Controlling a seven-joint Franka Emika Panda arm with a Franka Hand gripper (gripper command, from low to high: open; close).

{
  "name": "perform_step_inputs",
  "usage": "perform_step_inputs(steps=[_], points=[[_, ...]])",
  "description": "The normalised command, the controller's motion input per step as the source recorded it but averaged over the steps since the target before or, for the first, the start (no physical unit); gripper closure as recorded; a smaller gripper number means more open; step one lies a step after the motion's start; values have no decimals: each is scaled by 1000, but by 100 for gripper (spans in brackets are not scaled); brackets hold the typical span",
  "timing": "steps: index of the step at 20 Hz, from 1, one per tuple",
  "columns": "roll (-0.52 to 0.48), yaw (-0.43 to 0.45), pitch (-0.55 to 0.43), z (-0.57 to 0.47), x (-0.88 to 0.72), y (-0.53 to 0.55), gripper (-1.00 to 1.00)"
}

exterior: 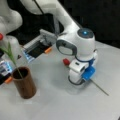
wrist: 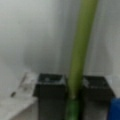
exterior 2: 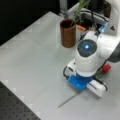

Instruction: Flower insertion into a vase

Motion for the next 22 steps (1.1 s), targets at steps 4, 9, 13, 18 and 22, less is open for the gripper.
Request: perform_step_inputs(steps=[4,9,13,18,22], points=[[-230,35,138,223,112,86,100],[-164,19,155,387,55,40,100],[-81,-42,110,394,79,2,100],[-9,-68,64,388,92,-38,100],[50,-73,74,359,75,-60,100]])
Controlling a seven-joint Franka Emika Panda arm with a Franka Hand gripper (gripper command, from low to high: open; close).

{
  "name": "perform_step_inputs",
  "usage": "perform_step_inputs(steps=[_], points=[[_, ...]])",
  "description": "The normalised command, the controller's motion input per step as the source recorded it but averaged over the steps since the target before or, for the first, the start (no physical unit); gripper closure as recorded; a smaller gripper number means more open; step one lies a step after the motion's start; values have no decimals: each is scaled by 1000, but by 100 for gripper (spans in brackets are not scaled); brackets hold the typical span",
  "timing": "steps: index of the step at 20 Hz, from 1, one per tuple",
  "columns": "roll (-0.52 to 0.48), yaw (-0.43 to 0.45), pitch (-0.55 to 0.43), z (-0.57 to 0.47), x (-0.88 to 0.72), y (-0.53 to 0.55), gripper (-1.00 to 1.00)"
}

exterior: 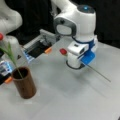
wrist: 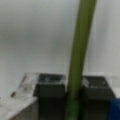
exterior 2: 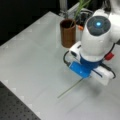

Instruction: Flower insertion into a vase

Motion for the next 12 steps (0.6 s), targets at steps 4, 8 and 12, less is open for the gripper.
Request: perform_step_inputs(steps=[4,8,12], points=[[87,-71,94,396,46,-103,100],[104,-65,145,595,19,-167,100],[115,-20,194,659,55,-230,100]])
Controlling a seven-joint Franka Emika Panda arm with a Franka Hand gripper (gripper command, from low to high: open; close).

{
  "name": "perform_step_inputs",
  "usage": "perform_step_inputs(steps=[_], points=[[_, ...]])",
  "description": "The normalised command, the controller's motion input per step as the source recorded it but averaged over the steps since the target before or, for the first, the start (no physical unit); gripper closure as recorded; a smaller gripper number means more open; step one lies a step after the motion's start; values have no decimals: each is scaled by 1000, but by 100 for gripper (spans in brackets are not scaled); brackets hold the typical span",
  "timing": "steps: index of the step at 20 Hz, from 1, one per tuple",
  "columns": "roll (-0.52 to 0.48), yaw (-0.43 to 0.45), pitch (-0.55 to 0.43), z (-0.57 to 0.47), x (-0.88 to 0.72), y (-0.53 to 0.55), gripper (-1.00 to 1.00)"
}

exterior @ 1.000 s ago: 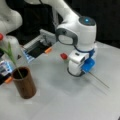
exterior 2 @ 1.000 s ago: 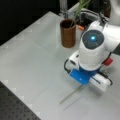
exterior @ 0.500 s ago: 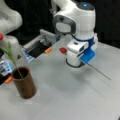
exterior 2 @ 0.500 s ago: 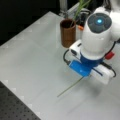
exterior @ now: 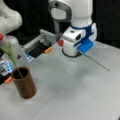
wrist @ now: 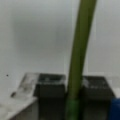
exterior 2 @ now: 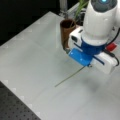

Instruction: Flower insertion into a vase

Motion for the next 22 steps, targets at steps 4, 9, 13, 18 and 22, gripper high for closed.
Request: perform_step_inputs(steps=[4,9,13,18,22], points=[[156,13,213,518,110,-232,100],[153,52,230,270,81,-160,100],[131,122,205,226,-25,-225,100],[118,128,185,240,-201,-413,100],[115,125,100,191,-369,-485,100]])
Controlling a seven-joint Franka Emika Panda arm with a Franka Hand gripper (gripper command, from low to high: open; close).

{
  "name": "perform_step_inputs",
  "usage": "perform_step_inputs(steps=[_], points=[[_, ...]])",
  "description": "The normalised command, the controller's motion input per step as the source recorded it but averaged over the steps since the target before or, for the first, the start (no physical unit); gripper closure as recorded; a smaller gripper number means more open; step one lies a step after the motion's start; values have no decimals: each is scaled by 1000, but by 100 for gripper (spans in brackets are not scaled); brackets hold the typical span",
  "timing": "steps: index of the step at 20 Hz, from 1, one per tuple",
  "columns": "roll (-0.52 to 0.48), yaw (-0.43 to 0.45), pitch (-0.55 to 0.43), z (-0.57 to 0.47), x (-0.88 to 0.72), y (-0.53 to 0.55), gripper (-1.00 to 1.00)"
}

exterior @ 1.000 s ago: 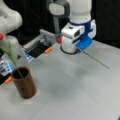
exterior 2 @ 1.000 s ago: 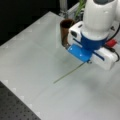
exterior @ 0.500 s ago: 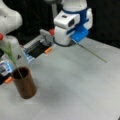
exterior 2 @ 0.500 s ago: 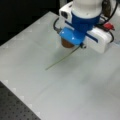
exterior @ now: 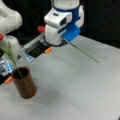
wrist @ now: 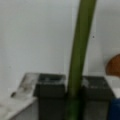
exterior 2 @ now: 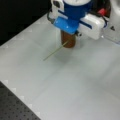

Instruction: Flower insertion into a vase

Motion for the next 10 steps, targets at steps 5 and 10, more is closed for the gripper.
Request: perform_step_inputs(steps=[5,10], points=[[98,146,-16,56,-547,-458,100],[20,197,-103,-41,-660,-314,100]])
